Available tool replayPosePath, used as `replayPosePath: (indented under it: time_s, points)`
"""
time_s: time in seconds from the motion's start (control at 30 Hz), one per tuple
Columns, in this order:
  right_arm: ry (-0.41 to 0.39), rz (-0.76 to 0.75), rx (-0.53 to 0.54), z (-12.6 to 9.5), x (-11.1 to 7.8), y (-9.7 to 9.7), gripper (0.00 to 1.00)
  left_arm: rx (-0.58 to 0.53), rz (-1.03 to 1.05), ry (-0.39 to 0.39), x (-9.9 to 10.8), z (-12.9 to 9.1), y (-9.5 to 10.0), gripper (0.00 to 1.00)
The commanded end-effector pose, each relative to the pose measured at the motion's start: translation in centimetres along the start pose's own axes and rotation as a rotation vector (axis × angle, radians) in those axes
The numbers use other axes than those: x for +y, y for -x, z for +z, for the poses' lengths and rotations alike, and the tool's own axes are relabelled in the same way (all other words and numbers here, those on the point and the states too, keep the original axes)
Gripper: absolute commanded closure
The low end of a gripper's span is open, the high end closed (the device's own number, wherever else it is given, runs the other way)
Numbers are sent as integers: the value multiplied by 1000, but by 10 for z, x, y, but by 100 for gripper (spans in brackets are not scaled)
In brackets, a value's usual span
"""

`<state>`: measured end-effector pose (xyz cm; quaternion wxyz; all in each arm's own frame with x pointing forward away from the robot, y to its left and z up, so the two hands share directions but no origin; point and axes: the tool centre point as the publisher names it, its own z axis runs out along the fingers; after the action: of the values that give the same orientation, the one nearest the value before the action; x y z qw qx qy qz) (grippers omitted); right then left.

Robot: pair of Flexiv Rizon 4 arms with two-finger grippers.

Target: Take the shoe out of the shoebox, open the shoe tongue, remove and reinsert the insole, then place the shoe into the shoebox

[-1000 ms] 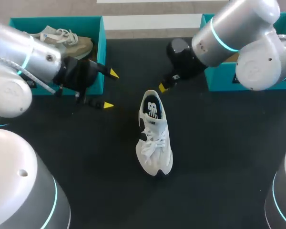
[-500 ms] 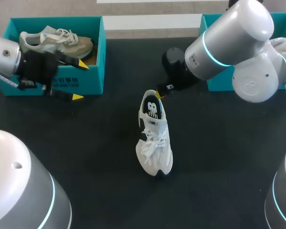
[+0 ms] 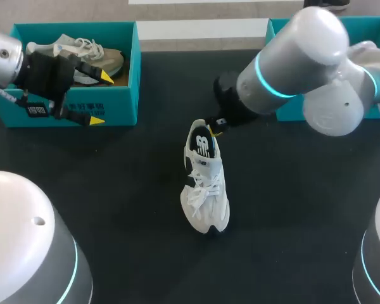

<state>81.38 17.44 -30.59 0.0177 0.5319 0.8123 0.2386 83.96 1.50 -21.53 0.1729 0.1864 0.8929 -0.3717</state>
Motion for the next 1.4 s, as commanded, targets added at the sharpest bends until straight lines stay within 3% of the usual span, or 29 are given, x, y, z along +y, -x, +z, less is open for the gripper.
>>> replayPosePath:
  time_s: [0.03, 0.27, 0.33, 0.73, 1.0, 1.4]
  points:
    - [-15, 18, -146, 8, 4, -18, 100, 17, 13, 58, -7, -12, 3, 0]
    - [-52, 55, -214, 11, -1, -24, 100, 20, 31, 113, -6, -19, 6, 0]
    - [-62, 37, -285, 10, -3, -25, 100, 20, 31, 113, -6, -19, 6, 0]
    - [-62, 37, -285, 10, -3, -25, 100, 20, 31, 113, -6, -19, 6, 0]
    - [-82, 217, -371, 21, -9, -34, 100, 20, 31, 113, -6, -19, 6, 0]
    - [-88, 346, -450, 21, -30, -31, 100, 20, 31, 113, -6, -19, 6, 0]
